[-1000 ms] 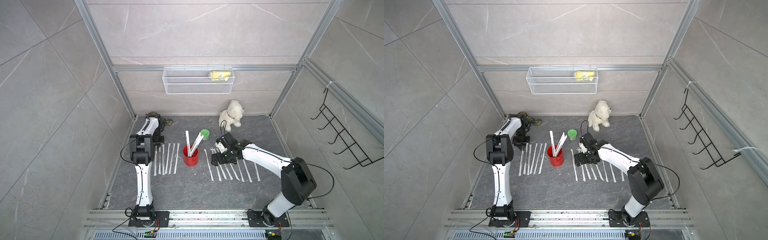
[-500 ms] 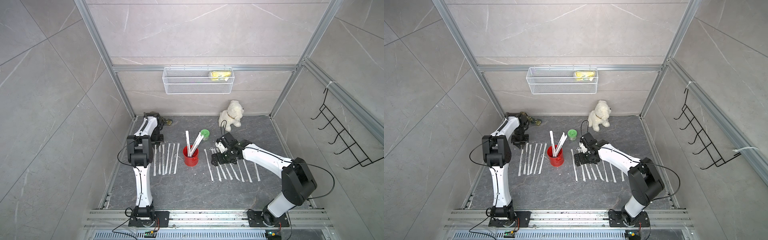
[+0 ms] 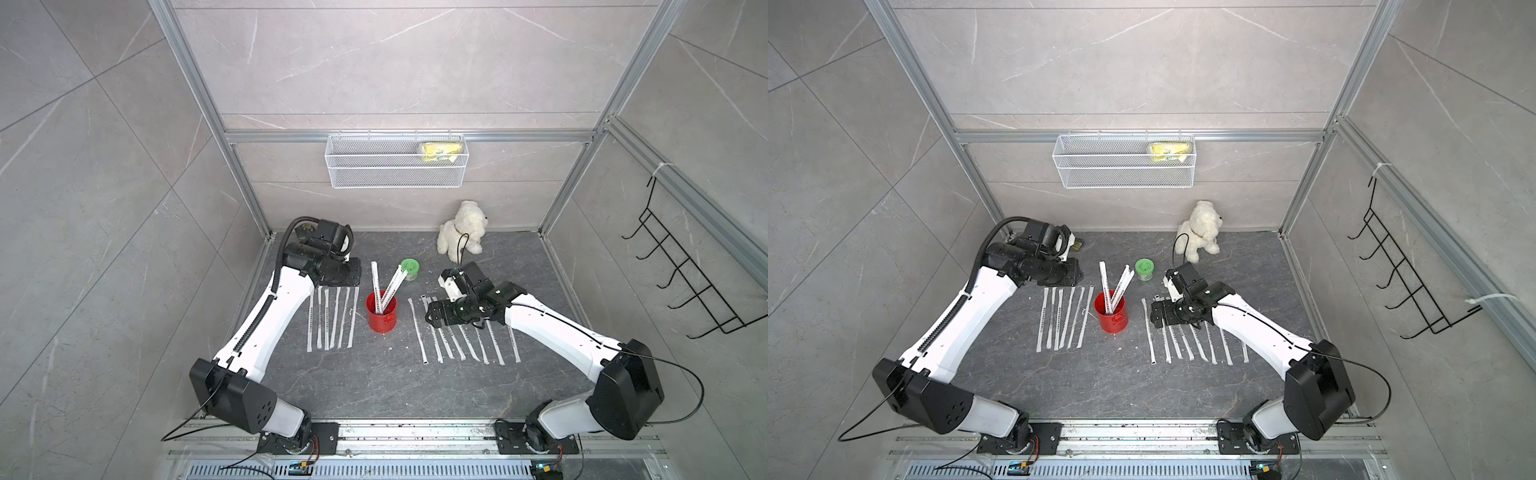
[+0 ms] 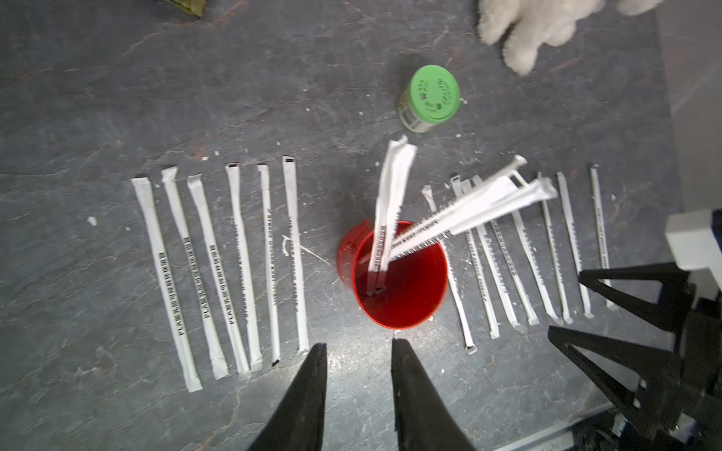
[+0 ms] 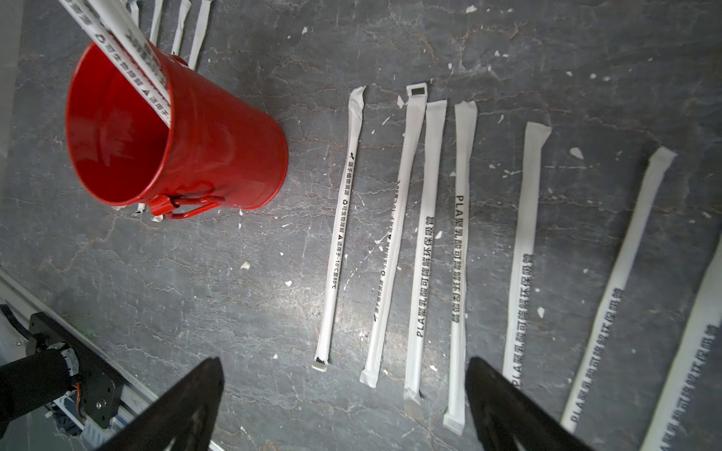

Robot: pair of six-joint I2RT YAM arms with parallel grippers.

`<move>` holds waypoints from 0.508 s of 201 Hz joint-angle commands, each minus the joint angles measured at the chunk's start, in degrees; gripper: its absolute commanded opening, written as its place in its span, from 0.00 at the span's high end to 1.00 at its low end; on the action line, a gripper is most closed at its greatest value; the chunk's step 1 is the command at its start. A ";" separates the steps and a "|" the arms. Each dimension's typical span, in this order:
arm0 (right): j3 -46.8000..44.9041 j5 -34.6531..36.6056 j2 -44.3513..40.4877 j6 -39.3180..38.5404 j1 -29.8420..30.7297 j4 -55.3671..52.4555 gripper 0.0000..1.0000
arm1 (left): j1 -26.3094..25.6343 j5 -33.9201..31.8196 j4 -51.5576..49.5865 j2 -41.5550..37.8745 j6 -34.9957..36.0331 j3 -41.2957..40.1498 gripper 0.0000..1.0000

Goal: Take the straws out of the storage container
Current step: Pick up the straw from the container.

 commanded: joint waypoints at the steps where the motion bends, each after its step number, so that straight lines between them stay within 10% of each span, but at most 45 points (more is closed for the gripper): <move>1: -1.04 -0.15 -1.86 1.57 -0.25 -2.12 0.00 | -2.98 3.46 5.89 -0.89 -3.20 -2.79 0.62; 102: -1.63 0.77 -0.78 1.25 -0.29 -2.03 0.00 | -7.52 1.72 10.37 7.67 -1.30 -3.21 0.62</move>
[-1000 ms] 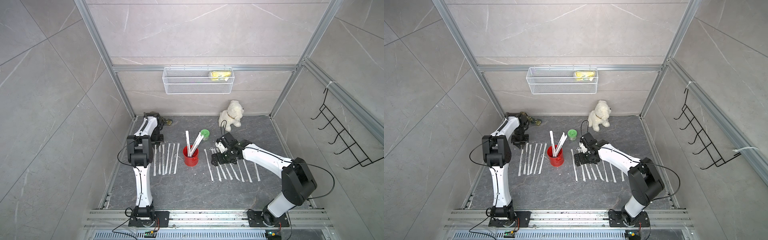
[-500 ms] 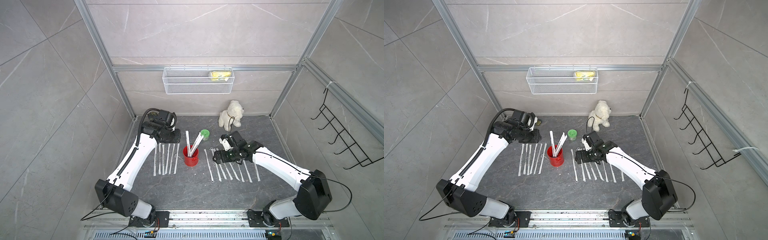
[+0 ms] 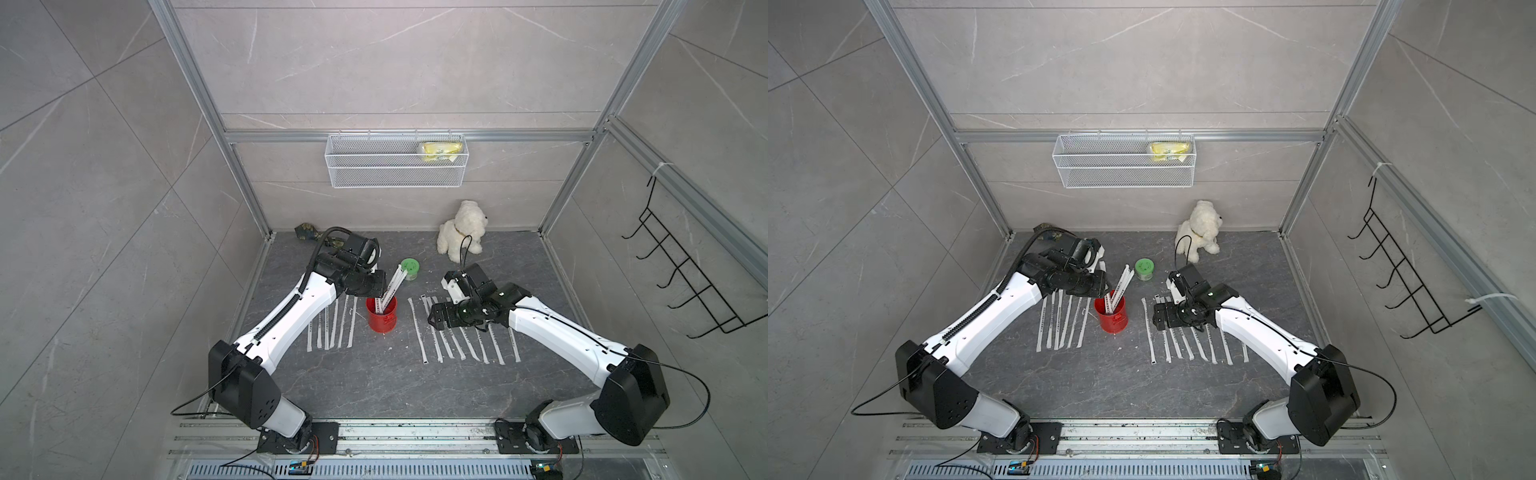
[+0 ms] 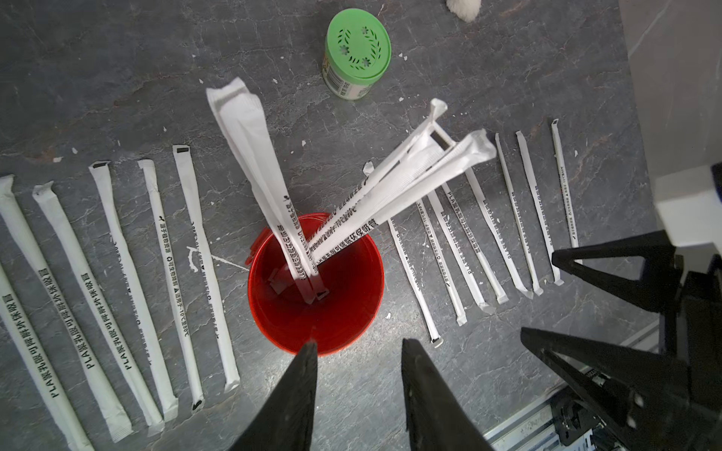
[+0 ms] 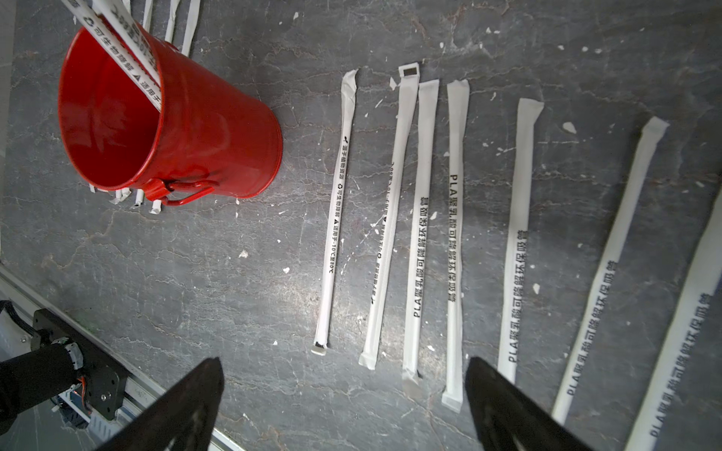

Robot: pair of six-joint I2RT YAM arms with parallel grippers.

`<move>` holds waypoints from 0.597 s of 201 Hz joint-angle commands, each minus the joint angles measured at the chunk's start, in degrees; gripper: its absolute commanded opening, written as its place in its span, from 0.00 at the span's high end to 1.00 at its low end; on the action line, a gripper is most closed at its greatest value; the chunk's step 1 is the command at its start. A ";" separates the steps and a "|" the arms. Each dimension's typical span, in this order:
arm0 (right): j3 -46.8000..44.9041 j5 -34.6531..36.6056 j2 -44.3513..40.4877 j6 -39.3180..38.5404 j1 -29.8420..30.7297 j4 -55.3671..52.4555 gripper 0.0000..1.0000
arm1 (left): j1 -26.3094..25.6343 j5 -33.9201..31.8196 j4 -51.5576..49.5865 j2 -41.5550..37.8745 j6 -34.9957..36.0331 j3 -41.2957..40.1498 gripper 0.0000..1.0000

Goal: Take the straws out of the storage container
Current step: Pick up the straw from the container.

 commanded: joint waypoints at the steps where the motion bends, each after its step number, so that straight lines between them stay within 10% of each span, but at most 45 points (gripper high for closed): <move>1: -0.43 0.77 0.48 0.20 -0.30 -0.74 0.00 | -0.20 0.12 1.58 2.54 0.90 2.08 0.63; 120: -0.18 -0.09 3.08 -0.60 -1.03 0.13 0.00 | -0.33 -2.93 -0.72 11.60 4.73 10.23 0.64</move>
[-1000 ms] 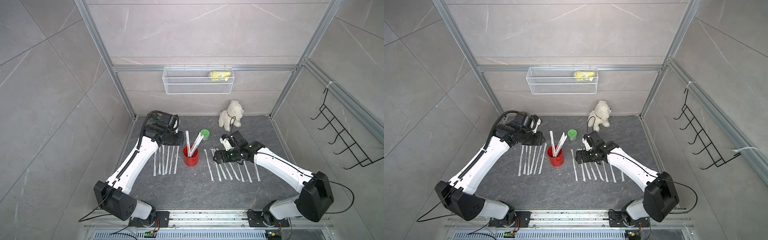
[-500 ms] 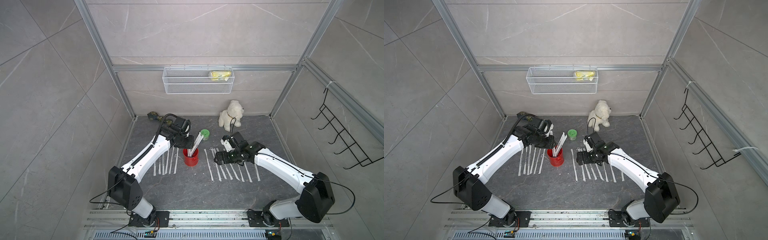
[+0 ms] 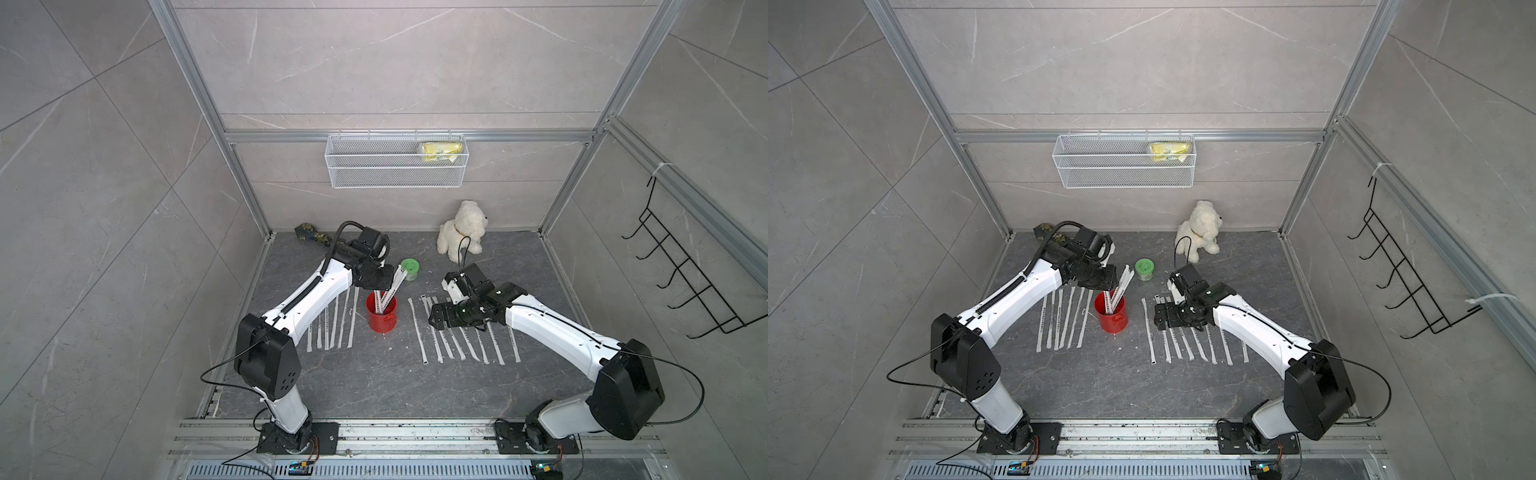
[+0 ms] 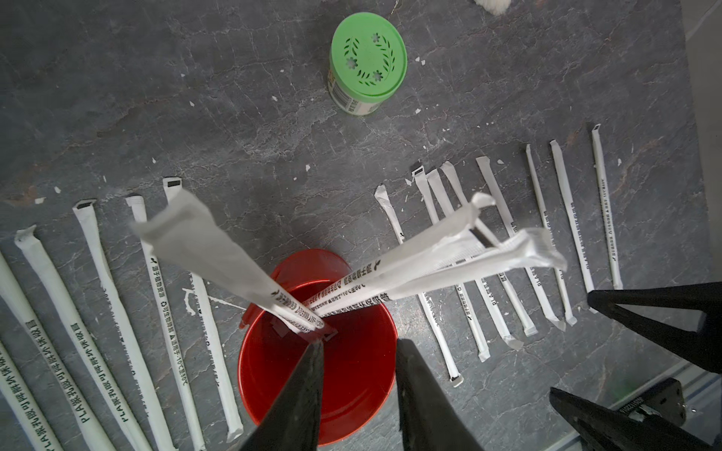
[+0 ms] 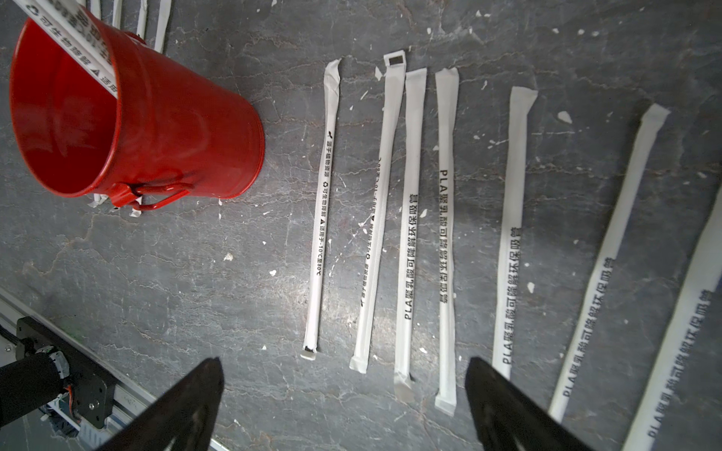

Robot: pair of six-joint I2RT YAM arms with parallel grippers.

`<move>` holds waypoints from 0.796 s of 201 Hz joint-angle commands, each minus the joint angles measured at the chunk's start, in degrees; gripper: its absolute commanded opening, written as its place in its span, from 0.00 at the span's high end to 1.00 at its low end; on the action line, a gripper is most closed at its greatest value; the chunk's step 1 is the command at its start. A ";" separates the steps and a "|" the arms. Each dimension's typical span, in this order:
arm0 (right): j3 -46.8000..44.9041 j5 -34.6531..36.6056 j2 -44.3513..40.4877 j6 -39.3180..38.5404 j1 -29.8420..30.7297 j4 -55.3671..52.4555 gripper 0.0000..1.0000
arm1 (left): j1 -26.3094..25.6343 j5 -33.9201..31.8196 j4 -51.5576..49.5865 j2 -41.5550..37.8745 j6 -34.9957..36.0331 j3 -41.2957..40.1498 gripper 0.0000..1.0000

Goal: Take the straws out of the storage container
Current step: Pick up the straw from the container.

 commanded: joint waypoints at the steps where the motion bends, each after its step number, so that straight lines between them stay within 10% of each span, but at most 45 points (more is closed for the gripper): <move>1: -0.18 -0.24 1.11 -0.56 -0.22 0.16 0.00 | -0.13 -1.07 -0.66 1.81 2.42 3.03 0.64; 160: 0.09 -0.96 1.16 -1.08 -0.84 -0.24 0.00 | -0.22 -0.68 -2.70 6.57 3.83 8.07 0.65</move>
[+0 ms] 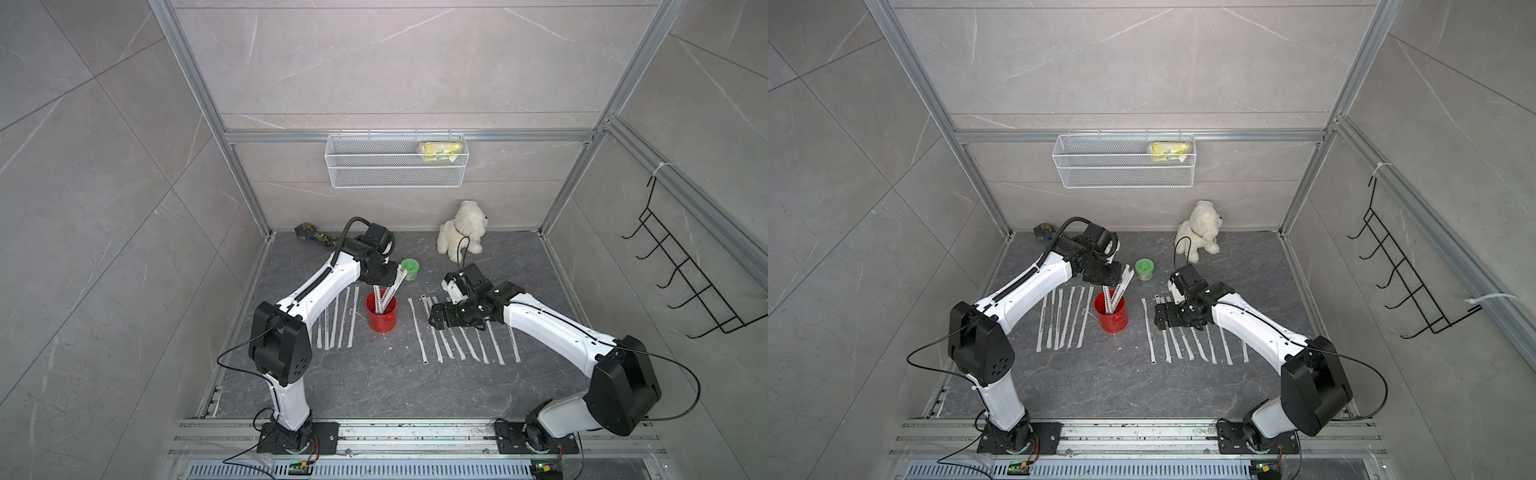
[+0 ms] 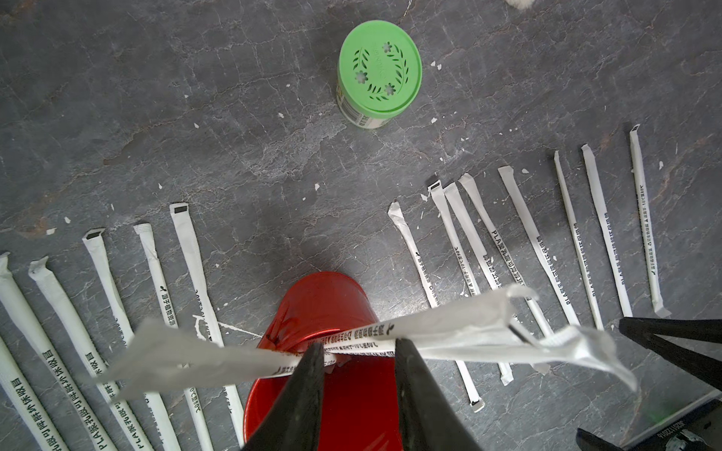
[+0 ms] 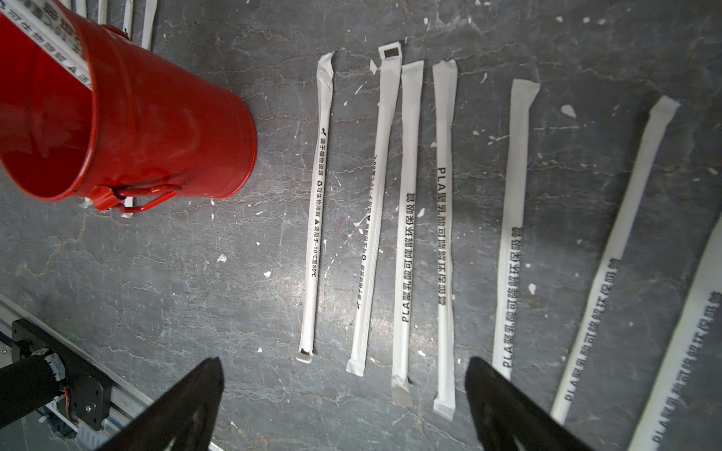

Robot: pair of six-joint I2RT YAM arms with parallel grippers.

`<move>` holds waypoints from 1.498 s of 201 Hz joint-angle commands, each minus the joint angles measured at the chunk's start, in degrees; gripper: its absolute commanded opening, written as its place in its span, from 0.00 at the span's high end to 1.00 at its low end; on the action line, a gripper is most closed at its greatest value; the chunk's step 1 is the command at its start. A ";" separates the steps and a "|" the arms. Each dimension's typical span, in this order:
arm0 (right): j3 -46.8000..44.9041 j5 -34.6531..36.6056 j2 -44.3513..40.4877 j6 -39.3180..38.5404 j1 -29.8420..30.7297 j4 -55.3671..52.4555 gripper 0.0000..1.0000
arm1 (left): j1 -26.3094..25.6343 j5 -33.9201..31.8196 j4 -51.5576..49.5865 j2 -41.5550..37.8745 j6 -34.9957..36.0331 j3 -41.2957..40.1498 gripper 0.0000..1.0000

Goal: Take the straws out of the storage container
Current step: Pick up the straw from the container.

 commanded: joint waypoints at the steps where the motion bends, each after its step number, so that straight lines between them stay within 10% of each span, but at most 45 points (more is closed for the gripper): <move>1: 0.06 -0.44 0.02 -0.88 -0.22 -0.37 0.00 | -0.18 0.70 -1.28 0.34 1.72 2.50 0.65; 301: -0.62 -0.83 -0.50 -0.71 -0.58 -0.19 0.00 | -1.98 0.87 -2.72 2.19 2.12 4.74 0.67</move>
